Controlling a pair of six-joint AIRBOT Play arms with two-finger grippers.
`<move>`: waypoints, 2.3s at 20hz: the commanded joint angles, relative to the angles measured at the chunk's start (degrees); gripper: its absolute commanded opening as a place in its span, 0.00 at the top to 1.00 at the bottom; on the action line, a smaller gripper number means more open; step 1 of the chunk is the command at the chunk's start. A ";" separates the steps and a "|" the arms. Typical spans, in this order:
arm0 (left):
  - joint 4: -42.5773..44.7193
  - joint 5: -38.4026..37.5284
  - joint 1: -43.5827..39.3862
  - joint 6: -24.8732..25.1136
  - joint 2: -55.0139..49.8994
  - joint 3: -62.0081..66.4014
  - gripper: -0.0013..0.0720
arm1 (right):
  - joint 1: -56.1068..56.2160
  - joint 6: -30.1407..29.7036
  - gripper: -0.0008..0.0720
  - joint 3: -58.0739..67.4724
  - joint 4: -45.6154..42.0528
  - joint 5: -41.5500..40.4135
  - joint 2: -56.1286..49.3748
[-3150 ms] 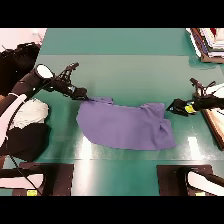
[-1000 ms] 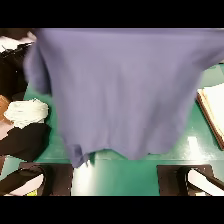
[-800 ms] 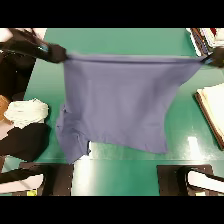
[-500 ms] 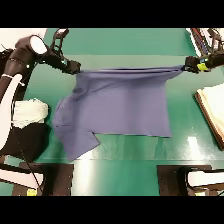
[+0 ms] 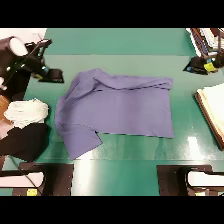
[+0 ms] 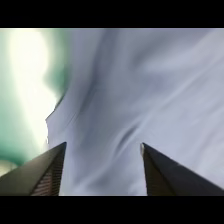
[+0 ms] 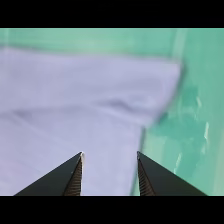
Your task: Fold the shirts.
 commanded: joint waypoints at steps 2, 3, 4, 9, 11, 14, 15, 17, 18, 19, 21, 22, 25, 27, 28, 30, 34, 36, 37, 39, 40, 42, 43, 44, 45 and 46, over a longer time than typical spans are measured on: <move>0.37 1.31 1.90 -3.10 13.62 -22.64 0.24 | -0.35 -0.61 0.46 -14.47 0.52 -1.11 10.23; 0.42 3.06 1.92 -4.28 16.46 -28.28 0.24 | 0.04 -0.61 0.46 -17.03 0.35 -1.68 12.07; 0.42 4.85 1.92 -4.55 18.71 -33.09 0.24 | 0.04 -0.61 0.46 -19.23 0.46 -2.49 13.77; 0.28 9.88 1.90 -8.28 21.35 -45.20 0.24 | 0.00 -0.63 0.46 -26.36 3.04 -4.87 19.78; 0.31 12.28 1.90 -9.79 21.35 -46.64 0.24 | 0.00 -0.63 0.46 -26.75 3.41 -4.63 20.61; 0.11 14.45 1.90 -10.40 21.29 -47.56 0.24 | 0.00 -0.61 0.46 -26.60 3.41 -3.82 20.70; -0.39 15.30 1.90 -10.51 21.29 -48.17 0.24 | 0.00 -0.61 0.46 -26.60 3.43 -3.76 20.70; -1.18 16.83 1.90 -11.30 21.29 -49.46 0.24 | 0.00 -0.61 0.46 -26.60 3.41 -3.54 20.70; -1.18 17.55 1.90 -11.30 21.29 -49.81 0.25 | 0.00 -0.61 0.46 -26.62 3.37 -2.95 20.70; -1.18 17.88 1.90 -11.30 21.33 -49.75 0.26 | -0.20 -0.61 0.46 -26.62 2.97 -1.79 20.70; -1.16 18.14 1.90 -11.26 21.35 -48.92 0.94 | -1.57 -0.61 0.46 -26.86 2.69 1.66 20.72; -1.20 17.68 1.90 -11.28 21.49 -48.04 0.93 | -2.82 -0.61 0.46 -28.06 2.71 2.82 21.29; -1.40 15.17 1.90 -11.21 23.37 -44.57 0.94 | -8.61 -0.55 0.46 -38.03 2.64 3.19 25.75; -1.99 15.56 1.90 -11.21 25.44 -43.01 0.94 | -13.05 -0.57 0.45 -47.43 2.01 4.02 28.65; -2.43 15.63 1.90 -11.21 26.56 -42.42 0.94 | -14.99 -0.61 0.37 -52.22 1.60 4.33 29.57; -3.08 15.56 1.90 -11.19 27.36 -41.53 0.94 | -17.70 -0.66 0.26 -60.04 1.95 3.63 30.25; -3.17 15.56 1.90 -11.17 27.36 -41.40 0.94 | -17.86 -3.69 0.38 -67.43 8.92 -0.48 27.43; -3.19 15.47 1.90 -11.17 27.36 -41.40 0.94 | -17.86 -5.55 0.39 -67.89 14.12 -2.80 24.46; -3.19 15.37 1.90 -11.17 27.36 -41.40 0.94 | -17.86 -5.88 0.40 -67.89 15.72 -3.78 23.41; -3.21 15.39 1.90 -11.15 27.36 -41.40 0.94 | -17.84 -7.17 0.44 -67.76 18.29 -4.63 21.46; -3.26 15.50 1.90 -11.15 27.36 -41.40 0.94 | -17.77 -7.58 0.58 -67.76 18.40 -4.66 20.85; -3.28 15.54 1.90 -11.10 27.36 -41.40 0.94 | -17.79 -9.53 0.84 -67.76 18.38 -4.94 20.26; -3.34 15.47 1.90 -10.75 27.36 -41.33 0.94 | -17.79 -10.32 0.97 -67.76 18.36 -4.94 20.39; -3.34 15.08 1.90 -10.78 27.47 -40.98 0.94 | -17.79 -10.47 0.97 -67.71 18.38 -4.87 21.22; -3.32 14.69 1.90 -10.75 28.39 -40.39 0.94 | -17.79 -10.47 0.97 -67.36 18.38 -4.63 22.82; -3.32 14.43 1.90 -10.78 30.14 -39.34 0.94 | -17.79 -10.45 0.97 -66.05 18.34 -3.67 25.27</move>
